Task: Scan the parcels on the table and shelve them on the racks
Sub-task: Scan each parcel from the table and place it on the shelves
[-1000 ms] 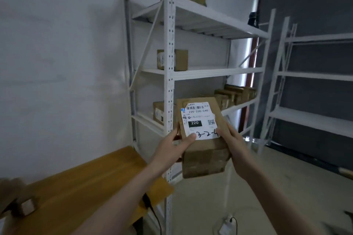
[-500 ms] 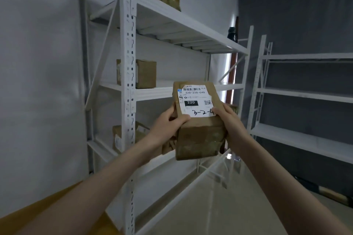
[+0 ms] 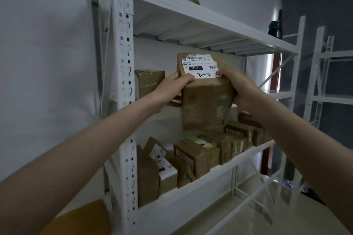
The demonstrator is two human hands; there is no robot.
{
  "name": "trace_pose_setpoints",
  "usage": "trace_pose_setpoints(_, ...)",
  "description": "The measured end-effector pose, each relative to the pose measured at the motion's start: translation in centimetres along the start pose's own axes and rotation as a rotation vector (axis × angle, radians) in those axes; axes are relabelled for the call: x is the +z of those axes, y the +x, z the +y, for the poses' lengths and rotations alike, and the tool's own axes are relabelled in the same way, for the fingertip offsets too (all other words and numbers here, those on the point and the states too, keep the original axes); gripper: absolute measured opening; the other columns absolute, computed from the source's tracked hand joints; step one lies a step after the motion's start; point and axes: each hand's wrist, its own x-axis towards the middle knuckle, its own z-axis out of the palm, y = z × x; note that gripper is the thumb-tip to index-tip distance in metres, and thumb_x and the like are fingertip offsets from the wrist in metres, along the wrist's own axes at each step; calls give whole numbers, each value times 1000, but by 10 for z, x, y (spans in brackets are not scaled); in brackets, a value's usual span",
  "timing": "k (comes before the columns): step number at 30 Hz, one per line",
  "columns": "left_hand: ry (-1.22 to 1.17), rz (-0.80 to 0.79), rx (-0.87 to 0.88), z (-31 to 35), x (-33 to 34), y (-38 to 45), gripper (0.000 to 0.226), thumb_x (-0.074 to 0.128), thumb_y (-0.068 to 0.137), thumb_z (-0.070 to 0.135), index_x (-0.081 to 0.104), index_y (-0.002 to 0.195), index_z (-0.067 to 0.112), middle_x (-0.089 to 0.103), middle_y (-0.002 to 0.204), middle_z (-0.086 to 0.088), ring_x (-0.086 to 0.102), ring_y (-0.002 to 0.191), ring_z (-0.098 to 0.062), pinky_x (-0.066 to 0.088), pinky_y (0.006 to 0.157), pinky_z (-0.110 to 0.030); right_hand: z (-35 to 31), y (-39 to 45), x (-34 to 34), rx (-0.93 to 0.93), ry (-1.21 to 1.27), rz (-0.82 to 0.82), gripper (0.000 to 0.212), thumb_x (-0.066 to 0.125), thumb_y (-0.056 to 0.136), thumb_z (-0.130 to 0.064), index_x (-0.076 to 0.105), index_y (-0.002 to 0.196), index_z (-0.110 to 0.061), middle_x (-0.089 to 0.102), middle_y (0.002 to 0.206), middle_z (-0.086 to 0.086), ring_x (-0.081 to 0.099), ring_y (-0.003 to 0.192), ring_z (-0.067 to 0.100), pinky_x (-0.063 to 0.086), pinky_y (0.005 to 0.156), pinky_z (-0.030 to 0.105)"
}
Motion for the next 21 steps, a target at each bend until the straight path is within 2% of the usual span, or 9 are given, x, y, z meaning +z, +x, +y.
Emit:
trace_pose_setpoints(2,23,47,-51,10,-3,22,32,51,92,47,57,116,25,64,98,0,64,92,-19,56,74,-31,-12,30,-1,22,-4,-57,20,54,92,-27,58,109,-16,66,82,3,61,65,14,49,55,23)
trace_pose_setpoints(5,46,140,-122,22,-7,54,36,55,89,48,59,111,21,61,107,-10,64,100,-26,59,75,-36,-28,75,-3,71,-19,-126,14,58,88,-30,60,96,-18,65,81,3,61,67,15,47,59,23)
trace_pose_setpoints(9,93,262,-212,35,-14,94,22,60,88,42,57,97,22,58,113,-16,63,103,-30,60,77,-41,-36,127,1,118,-78,-188,17,61,85,-32,57,95,-18,64,83,4,59,76,18,43,70,30)
trace_pose_setpoints(13,277,289,-313,43,-23,130,30,59,91,37,56,112,15,58,115,-18,66,93,-30,60,63,-30,-28,172,8,156,-120,-277,16,60,86,-31,52,88,-18,59,80,5,54,78,20,36,67,36)
trace_pose_setpoints(15,406,326,-306,42,-27,145,29,57,93,31,58,112,9,61,114,-16,66,98,-28,58,67,-28,-20,191,15,205,-129,-342,16,60,84,-32,52,86,-18,57,78,6,53,78,22,37,66,37)
trace_pose_setpoints(17,517,358,-258,36,-30,157,27,56,94,22,61,112,3,63,107,-15,66,98,-27,60,73,-31,-11,205,24,254,-133,-402,16,59,84,-31,51,81,-18,55,75,7,52,76,23,36,65,38)
trace_pose_setpoints(18,569,375,-222,32,-31,162,23,56,94,19,63,107,1,64,99,-16,67,91,-26,60,73,-34,-6,210,28,269,-128,-422,17,58,84,-32,50,77,-18,54,74,7,52,76,23,36,65,38)
trace_pose_setpoints(21,734,424,-110,18,-39,169,17,55,93,20,63,82,10,53,74,-12,55,69,-22,50,63,-34,1,220,39,271,-120,-448,21,57,85,-36,50,73,-19,55,74,5,53,77,23,36,65,38)
